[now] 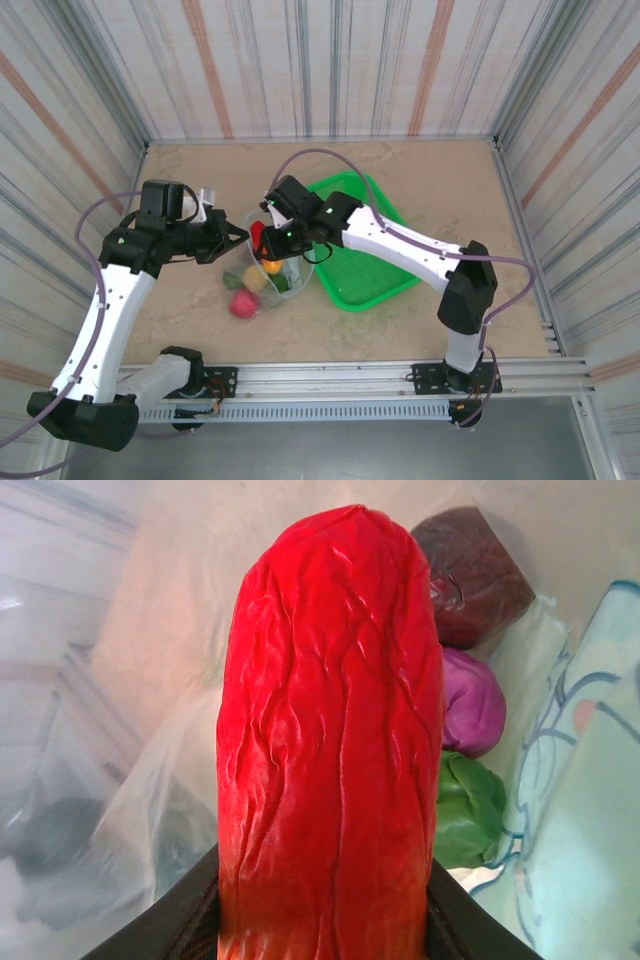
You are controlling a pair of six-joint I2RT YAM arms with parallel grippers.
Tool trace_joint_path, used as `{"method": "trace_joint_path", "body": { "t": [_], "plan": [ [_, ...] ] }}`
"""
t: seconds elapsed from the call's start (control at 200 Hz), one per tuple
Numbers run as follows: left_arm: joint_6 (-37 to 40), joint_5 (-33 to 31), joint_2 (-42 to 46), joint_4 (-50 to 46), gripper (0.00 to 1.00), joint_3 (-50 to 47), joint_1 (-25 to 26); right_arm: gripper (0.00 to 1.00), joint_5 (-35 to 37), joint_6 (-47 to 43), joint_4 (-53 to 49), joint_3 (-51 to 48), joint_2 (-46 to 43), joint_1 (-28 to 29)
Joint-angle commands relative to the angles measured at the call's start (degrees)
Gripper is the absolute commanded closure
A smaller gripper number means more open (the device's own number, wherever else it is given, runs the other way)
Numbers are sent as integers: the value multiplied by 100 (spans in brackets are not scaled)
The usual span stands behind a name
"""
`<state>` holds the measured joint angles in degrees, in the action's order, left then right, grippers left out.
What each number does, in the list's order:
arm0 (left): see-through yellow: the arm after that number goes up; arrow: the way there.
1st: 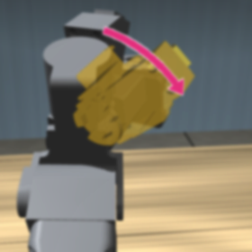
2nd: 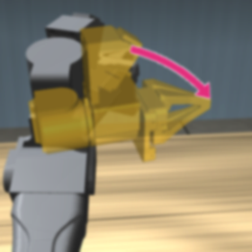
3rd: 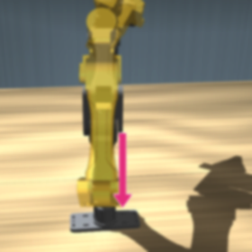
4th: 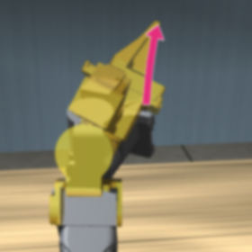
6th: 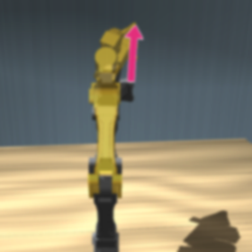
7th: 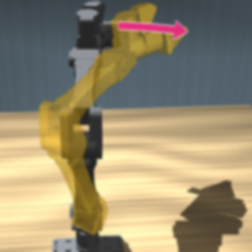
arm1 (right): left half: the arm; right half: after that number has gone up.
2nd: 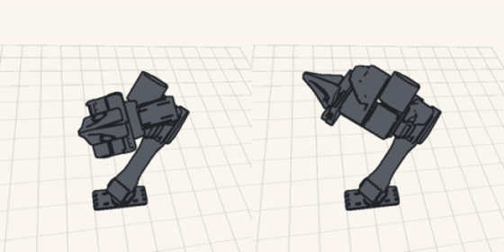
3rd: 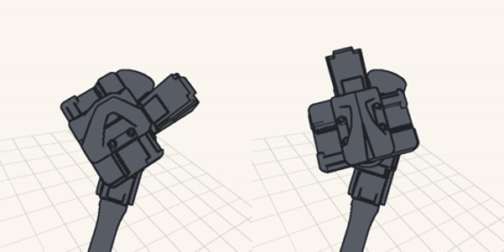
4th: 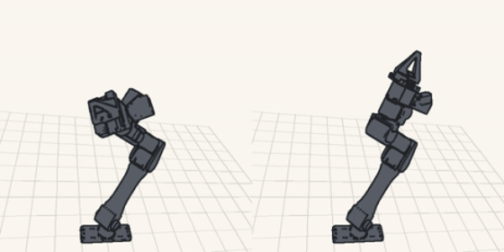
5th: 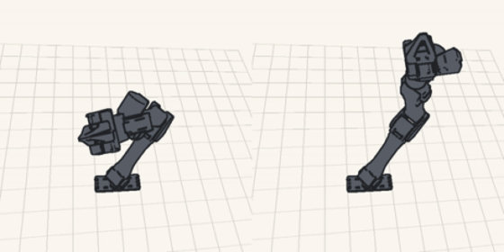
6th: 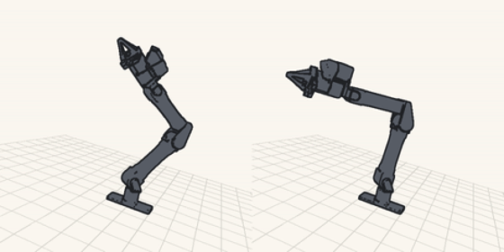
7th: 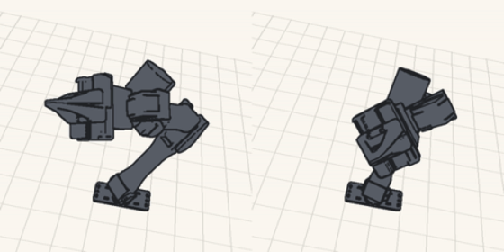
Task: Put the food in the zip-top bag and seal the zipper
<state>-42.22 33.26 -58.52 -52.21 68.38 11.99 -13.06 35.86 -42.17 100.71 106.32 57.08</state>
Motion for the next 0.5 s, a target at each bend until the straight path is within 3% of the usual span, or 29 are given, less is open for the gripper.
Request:
{"method": "trace_joint_path", "body": {
  "t": [0.0, 0.281, 0.346, 0.441, 0.496],
  "plan": [
    [3, 112, -23, 140, 100, 124, 5, 63, 472, 700, -230, 226, 313, 49],
    [-12, 112, 1, 143, 100, 141, 5, 55, 651, 1288, -103, 634, 953, 73],
    [0, 111, 6, 149, 100, 127, 10, 49, 679, 1270, -55, 634, 999, 82],
    [21, 89, 10, 131, 100, 113, 5, 31, 843, 1228, -73, 634, 958, 93],
    [25, 85, 8, 132, 100, 90, 5, 29, 844, 1172, -88, 634, 906, 93]
  ]
}}
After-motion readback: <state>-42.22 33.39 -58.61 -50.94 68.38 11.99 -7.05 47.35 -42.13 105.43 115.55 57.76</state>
